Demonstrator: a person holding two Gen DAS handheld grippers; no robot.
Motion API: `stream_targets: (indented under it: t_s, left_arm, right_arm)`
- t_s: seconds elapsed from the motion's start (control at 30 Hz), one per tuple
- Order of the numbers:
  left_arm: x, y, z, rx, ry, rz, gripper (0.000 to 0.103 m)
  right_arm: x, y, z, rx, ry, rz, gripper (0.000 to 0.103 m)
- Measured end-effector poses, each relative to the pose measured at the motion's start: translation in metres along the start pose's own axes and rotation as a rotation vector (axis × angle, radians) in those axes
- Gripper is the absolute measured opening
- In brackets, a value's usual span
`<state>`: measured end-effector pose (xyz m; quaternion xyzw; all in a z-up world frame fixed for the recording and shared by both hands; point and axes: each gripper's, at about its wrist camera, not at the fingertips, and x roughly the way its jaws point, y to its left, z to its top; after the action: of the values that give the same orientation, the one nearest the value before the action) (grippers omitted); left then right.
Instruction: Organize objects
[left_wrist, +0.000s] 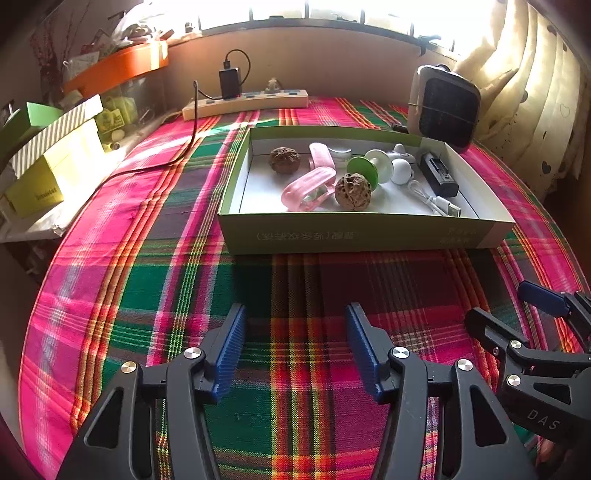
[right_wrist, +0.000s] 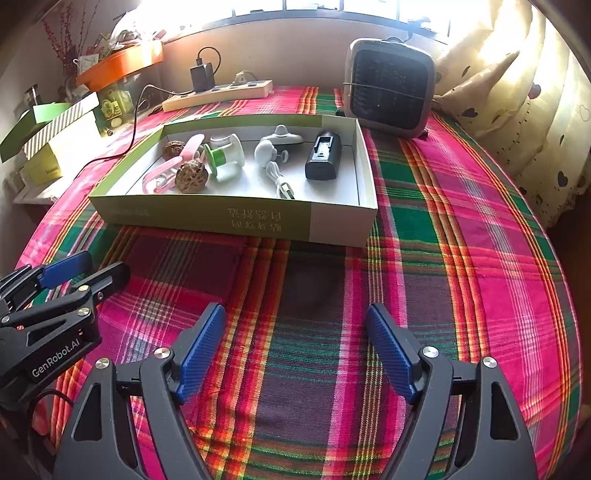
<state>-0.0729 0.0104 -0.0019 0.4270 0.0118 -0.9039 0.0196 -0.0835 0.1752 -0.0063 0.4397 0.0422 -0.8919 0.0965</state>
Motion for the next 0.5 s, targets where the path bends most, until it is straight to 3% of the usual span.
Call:
stream_targets:
  t_s: [0.5]
  left_arm:
    - [0.0001, 0.0015, 0.0003, -0.001, 0.000, -0.001, 0.054]
  right_arm:
    - [0.0012, 0.0020, 0.0003, -0.006, 0.003, 0.002, 0.082]
